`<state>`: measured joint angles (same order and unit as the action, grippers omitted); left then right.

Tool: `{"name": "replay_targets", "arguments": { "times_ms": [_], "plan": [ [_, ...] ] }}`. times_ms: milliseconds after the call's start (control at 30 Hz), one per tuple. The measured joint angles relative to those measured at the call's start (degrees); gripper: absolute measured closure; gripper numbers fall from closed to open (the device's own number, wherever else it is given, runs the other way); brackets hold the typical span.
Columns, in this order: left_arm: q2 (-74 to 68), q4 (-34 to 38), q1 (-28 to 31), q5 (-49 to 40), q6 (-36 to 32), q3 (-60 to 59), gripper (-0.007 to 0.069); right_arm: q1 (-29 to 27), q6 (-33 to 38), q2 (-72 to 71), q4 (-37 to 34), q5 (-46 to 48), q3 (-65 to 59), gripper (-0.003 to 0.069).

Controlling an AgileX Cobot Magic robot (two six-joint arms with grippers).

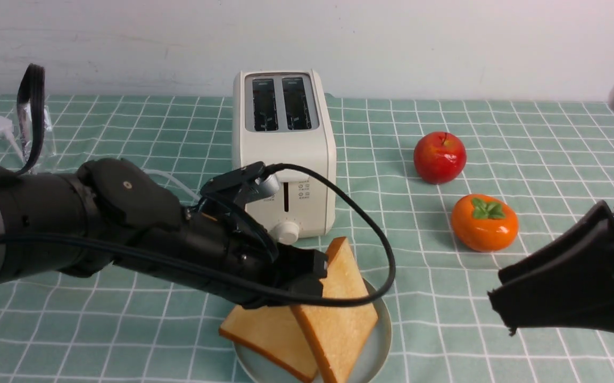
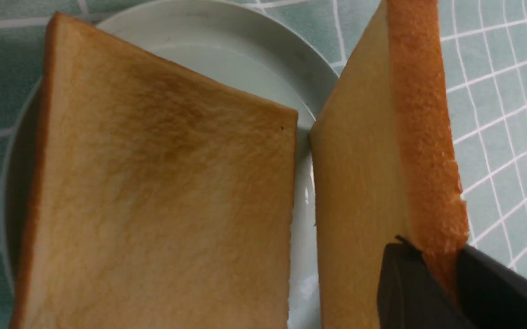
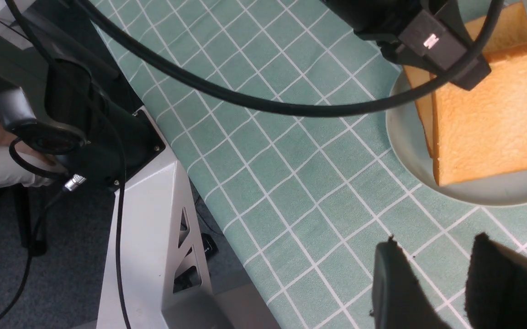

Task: Take toasted bread from bread machine on blue coffee table place on plate.
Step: 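Place the slice of bread on the plate with the left gripper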

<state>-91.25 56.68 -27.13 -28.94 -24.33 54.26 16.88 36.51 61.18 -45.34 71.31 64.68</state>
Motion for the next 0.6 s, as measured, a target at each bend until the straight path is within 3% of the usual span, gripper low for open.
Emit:
{"name": "replay_targets", "arguments": {
  "times_ms": [100, 133, 233, 333, 467, 600],
  "plan": [
    [0.49, -1.17, 0.0, 0.9, 0.0, 0.0, 0.0393, 0.0, 0.0, 0.0, 0.0, 0.0, 0.0, 0.042],
    [1.09, -2.87, 0.0, 2.02, -0.02, 0.07, 0.0325, 0.0, 0.0, 0.0, 0.0, 0.0, 0.0, 0.042],
    [4.35, -11.01, 0.63, 6.67, 0.44, 1.25, 0.012, 0.0, -0.29, 0.0, 0.0, 0.0, 0.0, 0.0419],
    [8.88, -21.42, 3.98, 5.86, 3.76, 4.7, -0.0011, 0.0, -2.84, 0.0, 1.99, 0.0, -0.01, 0.0419],
    [14.54, -29.22, 9.61, -0.9, 8.92, 9.42, -0.002, 0.0, -8.93, 0.05, 9.18, -2.7, -0.06, 0.0419],
    [21.04, -34.94, 17.08, -12.73, 15.38, 12.59, 0.0095, 0.0, -21.35, 1.52, 24.79, -10.99, -0.06, 0.0419]
  ]
}}
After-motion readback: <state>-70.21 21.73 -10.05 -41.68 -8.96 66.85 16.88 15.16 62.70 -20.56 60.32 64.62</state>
